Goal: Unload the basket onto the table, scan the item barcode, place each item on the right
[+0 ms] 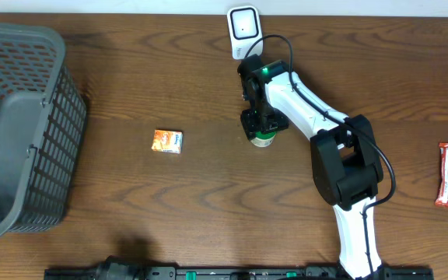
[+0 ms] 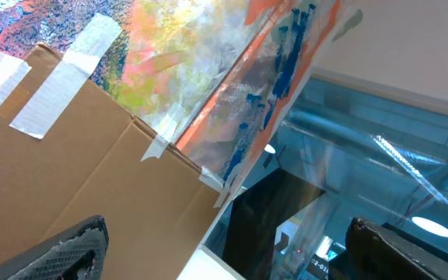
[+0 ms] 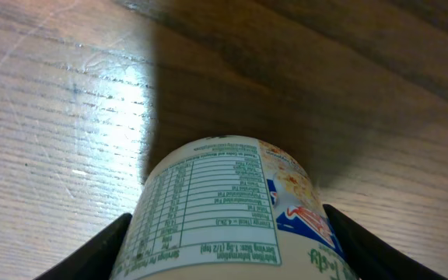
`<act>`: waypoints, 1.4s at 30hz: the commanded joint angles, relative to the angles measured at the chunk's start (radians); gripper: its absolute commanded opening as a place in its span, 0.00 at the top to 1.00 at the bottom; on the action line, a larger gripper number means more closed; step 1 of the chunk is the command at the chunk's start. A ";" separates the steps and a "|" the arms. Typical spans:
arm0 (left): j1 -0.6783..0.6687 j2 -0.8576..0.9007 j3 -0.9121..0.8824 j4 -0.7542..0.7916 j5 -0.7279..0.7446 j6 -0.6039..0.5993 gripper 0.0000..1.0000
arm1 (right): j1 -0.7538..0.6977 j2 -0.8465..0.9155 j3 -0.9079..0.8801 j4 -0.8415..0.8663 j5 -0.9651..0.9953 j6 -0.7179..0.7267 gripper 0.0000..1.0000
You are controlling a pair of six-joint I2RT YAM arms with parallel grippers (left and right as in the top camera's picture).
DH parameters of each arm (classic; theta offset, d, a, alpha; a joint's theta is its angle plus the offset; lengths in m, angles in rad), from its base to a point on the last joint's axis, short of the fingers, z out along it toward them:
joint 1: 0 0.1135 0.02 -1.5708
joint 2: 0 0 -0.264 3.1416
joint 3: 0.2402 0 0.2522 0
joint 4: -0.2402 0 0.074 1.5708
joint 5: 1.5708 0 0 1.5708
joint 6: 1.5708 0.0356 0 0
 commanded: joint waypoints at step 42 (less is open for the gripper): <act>0.000 -0.008 0.000 0.004 -0.006 0.018 0.02 | -0.060 0.018 0.132 -0.371 -0.709 0.138 0.39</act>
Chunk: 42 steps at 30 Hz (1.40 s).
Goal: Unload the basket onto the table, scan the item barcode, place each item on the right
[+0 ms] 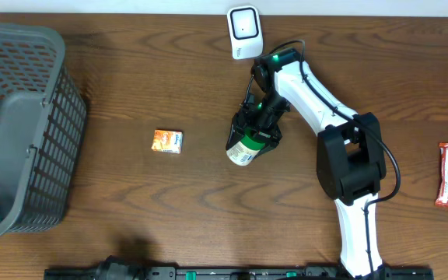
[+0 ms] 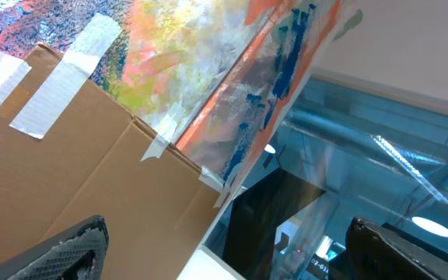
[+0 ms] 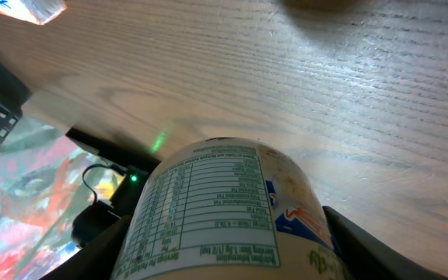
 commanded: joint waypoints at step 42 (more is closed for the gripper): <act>0.000 -0.008 0.000 0.004 -0.006 0.018 0.02 | 0.262 -0.412 0.061 0.502 0.529 -0.084 0.47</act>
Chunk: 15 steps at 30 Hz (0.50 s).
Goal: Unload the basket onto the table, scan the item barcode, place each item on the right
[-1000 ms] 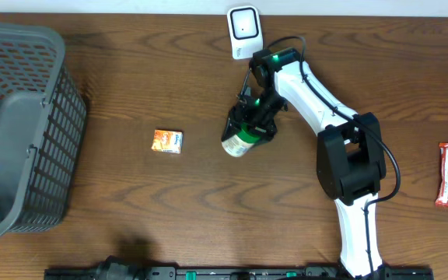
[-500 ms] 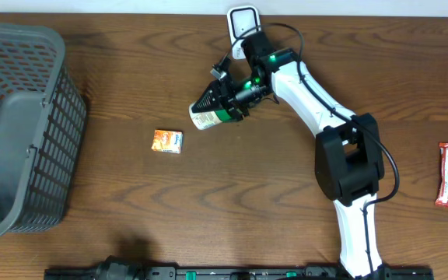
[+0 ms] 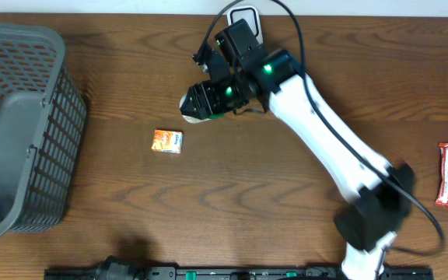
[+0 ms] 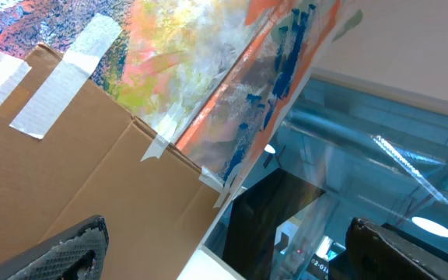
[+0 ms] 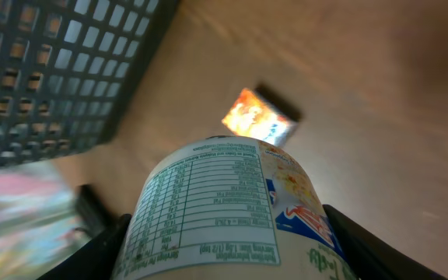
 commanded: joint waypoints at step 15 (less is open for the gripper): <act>0.000 -0.008 0.000 0.004 -0.006 0.018 0.02 | 0.155 -0.067 -0.169 0.273 0.932 0.080 0.57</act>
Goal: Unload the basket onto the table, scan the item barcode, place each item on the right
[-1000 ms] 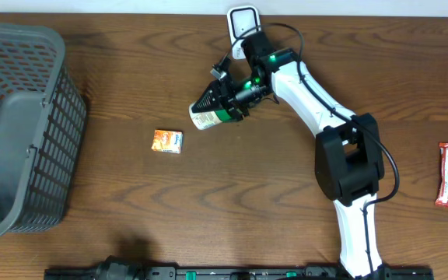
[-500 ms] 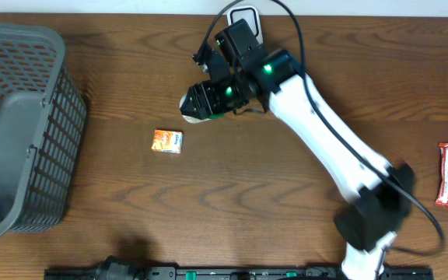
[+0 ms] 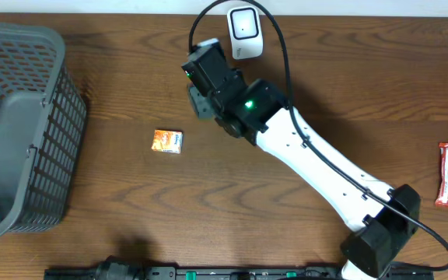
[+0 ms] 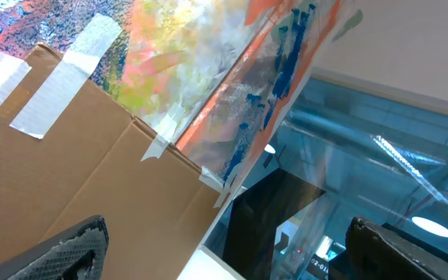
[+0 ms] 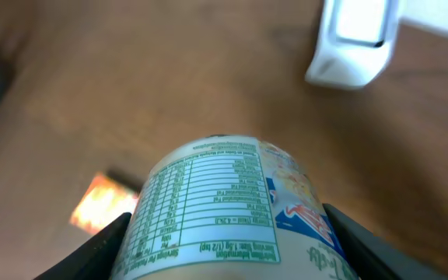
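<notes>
A white cylindrical container with a green nutrition table and a blue-red logo fills the lower right wrist view, and my right gripper is shut on it, a dark finger on each side. The white barcode scanner stands beyond the container's end, at the upper right. From overhead, the scanner is at the table's far edge and the right wrist is just to its lower left; the container is hidden under the arm. My left gripper is open, holding nothing and facing cardboard and a painted sheet off the table.
A small orange packet lies left of the right arm, also seen as the orange packet beside the container. A grey mesh basket takes up the left side. A red snack bar lies at the right edge.
The right wrist has turned: its camera faced the basket and orange packet, and now faces the scanner. The container is still gripped. The left gripper is unchanged.
The right gripper was shut on the container standing on the table below the scanner. Then it held it lifted and tilted nearer the table's middle. Then it held it left of the scanner, pointing toward the basket; now it points toward the scanner.
</notes>
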`<act>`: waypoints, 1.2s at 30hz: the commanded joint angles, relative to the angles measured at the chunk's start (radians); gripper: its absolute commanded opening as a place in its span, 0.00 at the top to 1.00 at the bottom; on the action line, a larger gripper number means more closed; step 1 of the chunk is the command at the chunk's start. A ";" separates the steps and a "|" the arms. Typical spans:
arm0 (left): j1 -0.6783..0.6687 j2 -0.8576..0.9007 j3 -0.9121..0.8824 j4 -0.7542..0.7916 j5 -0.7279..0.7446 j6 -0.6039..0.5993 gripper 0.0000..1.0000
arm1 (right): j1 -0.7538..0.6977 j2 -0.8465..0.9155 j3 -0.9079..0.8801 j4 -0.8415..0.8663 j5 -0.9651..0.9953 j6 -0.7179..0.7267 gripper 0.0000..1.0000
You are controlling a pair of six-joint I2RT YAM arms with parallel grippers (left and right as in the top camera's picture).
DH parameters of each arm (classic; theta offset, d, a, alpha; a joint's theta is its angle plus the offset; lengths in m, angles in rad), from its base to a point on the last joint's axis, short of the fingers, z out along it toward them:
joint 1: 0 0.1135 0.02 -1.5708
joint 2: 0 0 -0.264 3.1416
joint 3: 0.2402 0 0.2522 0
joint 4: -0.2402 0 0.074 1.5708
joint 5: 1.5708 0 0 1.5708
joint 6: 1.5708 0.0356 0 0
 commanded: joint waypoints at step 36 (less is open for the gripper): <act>0.000 -0.008 0.000 0.004 -0.006 0.018 0.02 | -0.262 0.300 -0.409 1.329 0.140 -0.348 0.53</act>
